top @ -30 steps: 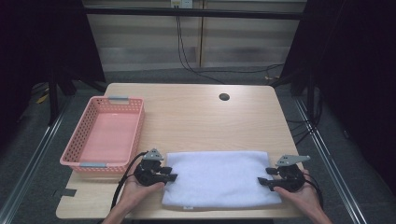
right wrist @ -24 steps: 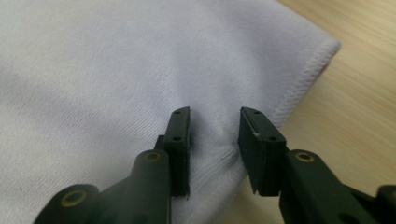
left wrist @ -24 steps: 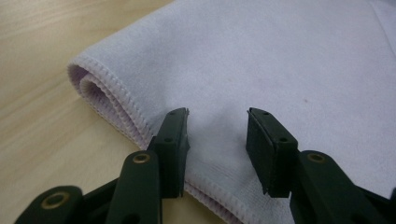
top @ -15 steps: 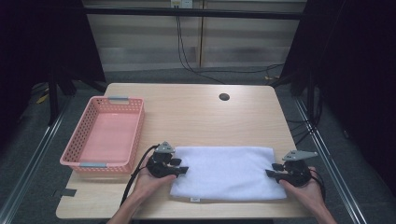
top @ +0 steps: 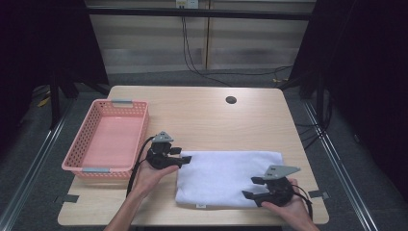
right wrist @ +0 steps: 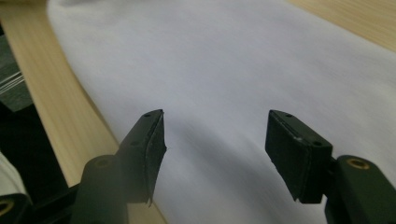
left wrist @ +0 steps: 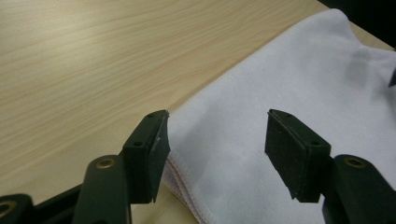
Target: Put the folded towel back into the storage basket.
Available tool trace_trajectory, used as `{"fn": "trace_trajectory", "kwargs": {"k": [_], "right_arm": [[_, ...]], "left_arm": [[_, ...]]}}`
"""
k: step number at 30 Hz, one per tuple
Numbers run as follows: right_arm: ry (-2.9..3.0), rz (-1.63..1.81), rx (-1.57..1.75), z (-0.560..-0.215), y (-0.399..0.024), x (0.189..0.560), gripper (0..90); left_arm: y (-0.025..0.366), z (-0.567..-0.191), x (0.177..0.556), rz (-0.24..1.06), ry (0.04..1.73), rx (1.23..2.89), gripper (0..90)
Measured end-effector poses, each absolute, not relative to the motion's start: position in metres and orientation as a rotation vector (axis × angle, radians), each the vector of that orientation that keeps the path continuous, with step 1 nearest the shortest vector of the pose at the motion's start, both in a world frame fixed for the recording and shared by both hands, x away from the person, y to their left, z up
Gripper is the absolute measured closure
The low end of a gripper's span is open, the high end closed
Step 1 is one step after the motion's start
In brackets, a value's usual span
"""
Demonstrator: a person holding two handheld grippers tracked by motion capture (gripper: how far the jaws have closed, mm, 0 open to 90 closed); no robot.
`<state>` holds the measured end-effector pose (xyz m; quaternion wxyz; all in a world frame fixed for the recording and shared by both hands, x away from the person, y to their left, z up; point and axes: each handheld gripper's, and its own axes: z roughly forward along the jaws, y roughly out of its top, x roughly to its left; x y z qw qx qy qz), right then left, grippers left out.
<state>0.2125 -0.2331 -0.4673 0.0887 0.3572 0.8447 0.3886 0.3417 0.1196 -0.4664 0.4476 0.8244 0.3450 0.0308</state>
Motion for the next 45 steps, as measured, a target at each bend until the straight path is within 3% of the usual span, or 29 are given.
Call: {"fn": "trace_trajectory", "kwargs": {"k": [16, 31, 34, 37, 45], "right_arm": [[2.800, 1.263, 0.791, -0.471, -0.099, 0.252, 31.3], [2.750, 1.146, 0.537, -0.498, -0.053, 0.239, 33.4], [2.711, 1.104, 0.481, -0.499, -0.052, 0.234, 39.2], [2.667, 1.112, 0.503, -0.500, -0.058, 0.237, 58.8], [2.675, 1.149, 0.621, -0.498, -0.063, 0.246, 72.6]], "left_arm": [[0.122, -0.473, 0.354, 0.096, 0.910, 2.060, 37.3], [0.128, -0.480, 0.357, 0.084, 0.963, 2.065, 37.0], [0.128, -0.482, 0.359, 0.090, 0.972, 2.067, 37.0], [0.127, -0.484, 0.362, 0.108, 0.970, 2.084, 36.5], [0.122, -0.493, 0.380, 0.106, 1.002, 2.067, 33.0]]}}
